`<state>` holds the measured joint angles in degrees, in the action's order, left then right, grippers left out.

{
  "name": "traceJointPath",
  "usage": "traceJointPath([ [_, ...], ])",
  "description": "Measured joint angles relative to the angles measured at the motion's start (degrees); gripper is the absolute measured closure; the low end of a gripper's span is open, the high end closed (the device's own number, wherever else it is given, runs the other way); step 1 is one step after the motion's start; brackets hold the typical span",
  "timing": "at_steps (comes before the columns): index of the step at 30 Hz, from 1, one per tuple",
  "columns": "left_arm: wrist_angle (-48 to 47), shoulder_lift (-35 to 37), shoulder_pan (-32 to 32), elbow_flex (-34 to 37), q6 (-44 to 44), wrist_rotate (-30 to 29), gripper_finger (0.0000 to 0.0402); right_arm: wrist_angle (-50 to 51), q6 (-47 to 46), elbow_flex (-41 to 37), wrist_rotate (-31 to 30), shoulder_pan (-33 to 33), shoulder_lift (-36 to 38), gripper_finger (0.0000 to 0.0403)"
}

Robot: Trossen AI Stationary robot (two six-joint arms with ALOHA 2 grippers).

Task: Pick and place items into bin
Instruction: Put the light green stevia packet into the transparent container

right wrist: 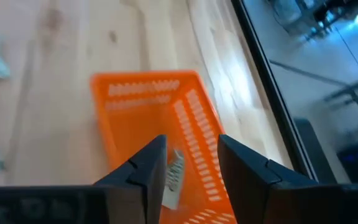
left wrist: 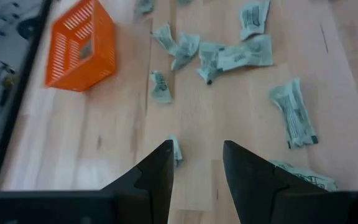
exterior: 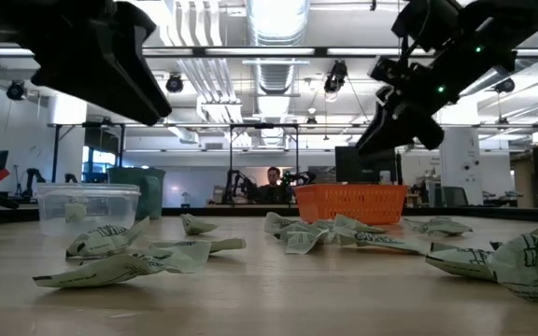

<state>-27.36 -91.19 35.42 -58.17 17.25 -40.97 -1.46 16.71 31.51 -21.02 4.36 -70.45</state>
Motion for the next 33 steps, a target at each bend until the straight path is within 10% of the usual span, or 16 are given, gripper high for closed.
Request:
traceJointPath([
  [12, 4.6, -5.5, -12.3, -0.7, -8.8, 13.1, 0.0278, 0.9, 0.4, 0.0, 0.7, -7.6, 8.8, 0.0282],
  [33, 4.3, -10.3, -17.0, -0.5, -10.1, 16.5, 0.0278, 2.5, 0.1, 0.0, 0.5, -11.3, 12.3, 0.0309],
])
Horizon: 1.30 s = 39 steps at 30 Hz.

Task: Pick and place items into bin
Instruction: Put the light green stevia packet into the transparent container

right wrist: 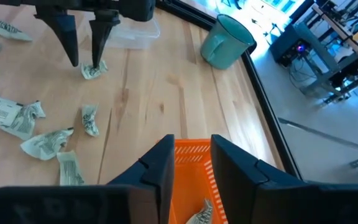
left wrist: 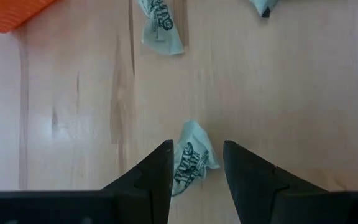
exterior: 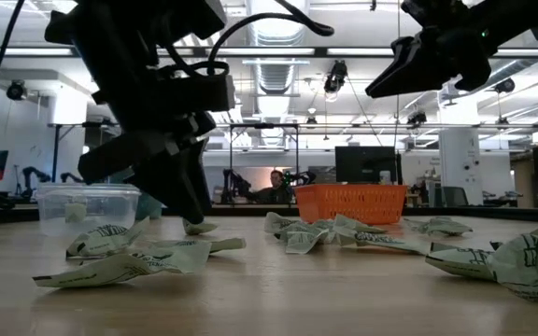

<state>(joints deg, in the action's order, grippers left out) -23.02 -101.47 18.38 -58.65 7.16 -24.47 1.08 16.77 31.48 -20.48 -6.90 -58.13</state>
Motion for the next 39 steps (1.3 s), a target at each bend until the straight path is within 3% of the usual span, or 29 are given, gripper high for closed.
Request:
traceJointPath([
  [18, 0.6, -2.6, -1.1, -0.4, -1.6, 0.6, 0.0282, 0.1, -0.3, 0.0, 0.0, 0.0, 0.0, 0.0318],
  [28, 0.2, -2.0, -1.2, -0.2, -1.6, 0.6, 0.0393, 0.2, -0.3, 0.0, 0.0, 0.0, 0.0, 0.0314],
  [39, -0.1, -1.6, -1.2, -0.6, -1.6, -1.8, 0.0400, 0.2, -0.3, 0.0, 0.0, 0.0, 0.0, 0.0328],
])
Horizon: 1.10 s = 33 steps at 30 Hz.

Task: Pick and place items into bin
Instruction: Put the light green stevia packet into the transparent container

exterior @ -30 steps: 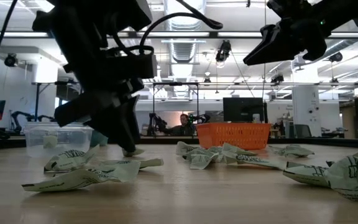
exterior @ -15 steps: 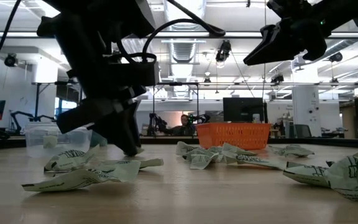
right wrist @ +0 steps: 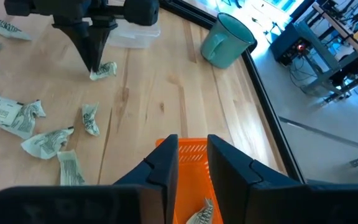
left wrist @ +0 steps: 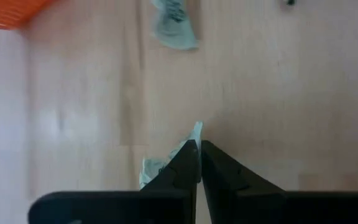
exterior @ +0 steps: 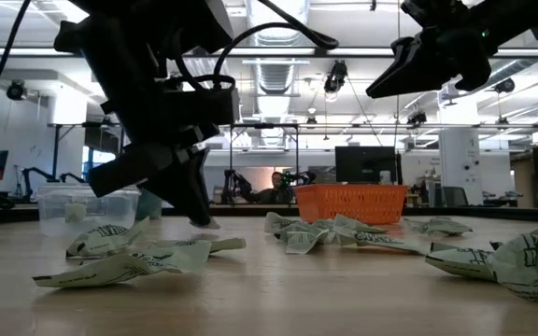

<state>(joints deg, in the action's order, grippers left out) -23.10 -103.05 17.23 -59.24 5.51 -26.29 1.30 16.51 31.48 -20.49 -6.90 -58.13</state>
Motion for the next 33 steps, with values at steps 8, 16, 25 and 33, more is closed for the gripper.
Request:
traceJointPath([
  [8, -0.4, 2.2, 1.3, -1.1, -0.5, -6.6, 0.0401, 0.2, 0.0, 0.0, 0.0, 0.0, 0.0, 0.0330],
  [16, -8.6, 9.0, 5.3, -1.1, 7.1, -12.7, 0.0401, 0.8, 0.0, 0.0, 0.0, 0.0, -0.1, 0.0330],
  [25, -24.2, 14.8, 11.6, 0.0, 27.5, -16.0, 0.0402, 1.2, -0.8, 0.0, 0.0, 0.0, -0.1, 0.0330],
  [33, -29.9, 15.0, 12.7, 2.9, 39.2, -8.9, 0.0402, 1.4, -1.1, 0.0, 0.0, 0.0, -0.1, 0.0330],
])
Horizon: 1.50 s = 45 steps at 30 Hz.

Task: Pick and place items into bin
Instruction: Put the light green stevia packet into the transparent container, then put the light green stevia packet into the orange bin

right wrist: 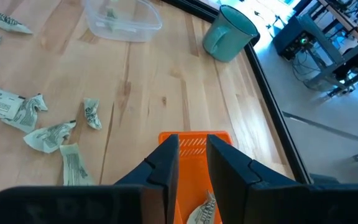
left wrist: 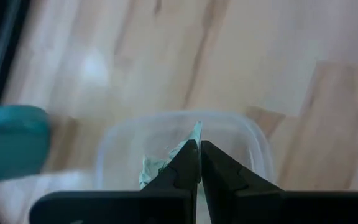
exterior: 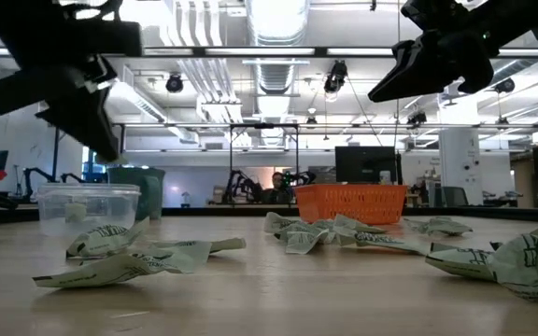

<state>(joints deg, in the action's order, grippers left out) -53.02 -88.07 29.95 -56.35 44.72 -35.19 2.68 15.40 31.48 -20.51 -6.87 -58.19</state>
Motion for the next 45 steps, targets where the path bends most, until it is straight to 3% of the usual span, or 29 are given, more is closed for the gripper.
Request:
traceJointPath([
  [6, -0.1, 0.1, -0.1, 2.8, 3.3, 2.0, 0.0402, 0.0, -0.4, 0.0, 0.0, 0.0, 0.0, 0.0330],
  [16, -0.5, 0.1, -0.2, 3.1, 4.3, -0.1, 0.0399, 0.0, -0.4, 0.0, 0.0, 0.0, 0.0, 0.0330],
  [24, -0.5, 0.1, -0.2, 3.1, 4.2, -1.3, 0.0339, 0.1, -1.6, 0.0, 0.4, 0.0, 0.0, 0.0330],
  [27, -0.6, 0.1, -0.2, 3.1, 4.2, -0.6, 0.0321, 0.5, -1.9, 0.0, 5.0, 0.0, 0.0, 0.0330],
  [32, -1.8, 0.1, -0.2, 3.0, 4.4, 2.4, 0.0311, 0.2, -2.2, 0.0, 20.2, -0.1, -0.3, 0.0330],
  [34, -2.0, 0.1, 0.1, 2.7, 4.4, 2.9, 0.0311, -0.8, -3.9, 0.0, 23.3, -0.6, -1.5, 0.0330],
  [39, -2.0, 1.3, 1.3, 1.2, 4.2, 2.6, 0.0311, -1.1, -6.0, -0.2, 23.6, -2.7, -8.7, 0.0330],
  [45, -0.9, 3.0, 4.7, 0.2, 3.9, -1.9, 0.0311, -4.9, -4.4, 1.5, 23.4, -2.3, -18.0, 0.0330],
])
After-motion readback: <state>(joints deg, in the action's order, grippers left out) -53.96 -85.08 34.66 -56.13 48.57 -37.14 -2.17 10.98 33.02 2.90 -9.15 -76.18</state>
